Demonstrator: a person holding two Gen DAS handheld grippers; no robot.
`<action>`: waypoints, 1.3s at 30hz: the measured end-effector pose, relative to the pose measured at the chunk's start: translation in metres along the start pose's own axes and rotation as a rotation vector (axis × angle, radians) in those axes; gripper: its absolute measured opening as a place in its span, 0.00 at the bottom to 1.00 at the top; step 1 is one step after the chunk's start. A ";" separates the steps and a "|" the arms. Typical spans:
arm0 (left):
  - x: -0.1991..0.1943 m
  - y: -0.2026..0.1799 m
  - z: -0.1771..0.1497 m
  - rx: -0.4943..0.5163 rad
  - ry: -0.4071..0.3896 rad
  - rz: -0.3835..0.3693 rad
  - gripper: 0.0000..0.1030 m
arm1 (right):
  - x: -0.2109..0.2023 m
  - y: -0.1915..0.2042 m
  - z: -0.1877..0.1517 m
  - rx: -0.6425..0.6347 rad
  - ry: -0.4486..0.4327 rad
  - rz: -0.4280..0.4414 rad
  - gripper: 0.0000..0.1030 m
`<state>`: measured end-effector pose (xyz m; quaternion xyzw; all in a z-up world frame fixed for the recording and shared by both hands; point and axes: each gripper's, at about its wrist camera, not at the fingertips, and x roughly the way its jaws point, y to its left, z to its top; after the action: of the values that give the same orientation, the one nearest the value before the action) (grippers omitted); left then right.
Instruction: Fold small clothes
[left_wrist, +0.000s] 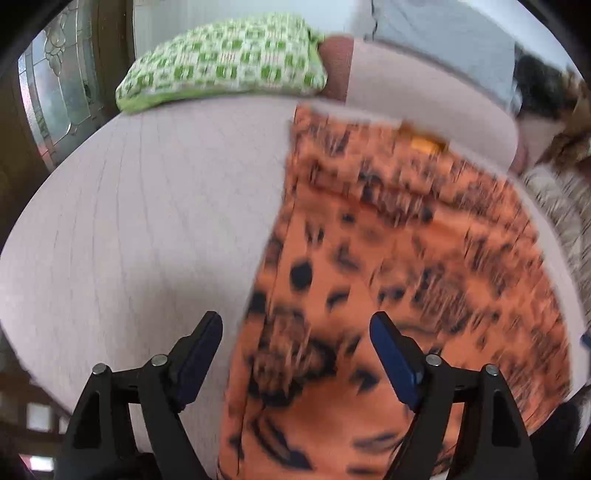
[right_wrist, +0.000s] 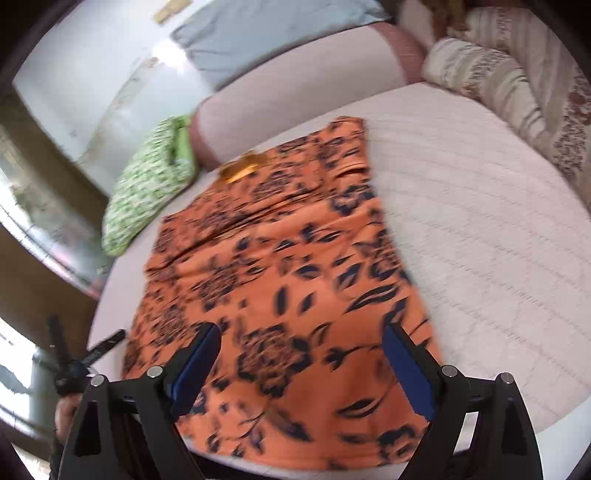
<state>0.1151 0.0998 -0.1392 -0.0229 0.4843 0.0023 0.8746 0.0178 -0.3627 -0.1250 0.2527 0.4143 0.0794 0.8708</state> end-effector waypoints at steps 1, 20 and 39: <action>0.009 -0.003 -0.009 0.018 0.048 0.029 0.80 | 0.013 -0.003 -0.004 0.015 0.032 -0.016 0.91; -0.046 -0.014 -0.032 0.046 -0.034 0.036 0.81 | 0.048 0.005 -0.034 0.040 0.173 -0.092 0.91; -0.036 -0.004 -0.048 0.008 0.001 0.041 0.81 | -0.007 -0.018 -0.024 0.173 0.012 -0.022 0.92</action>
<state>0.0557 0.0945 -0.1339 -0.0095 0.4849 0.0182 0.8743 -0.0061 -0.3723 -0.1419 0.3216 0.4275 0.0351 0.8441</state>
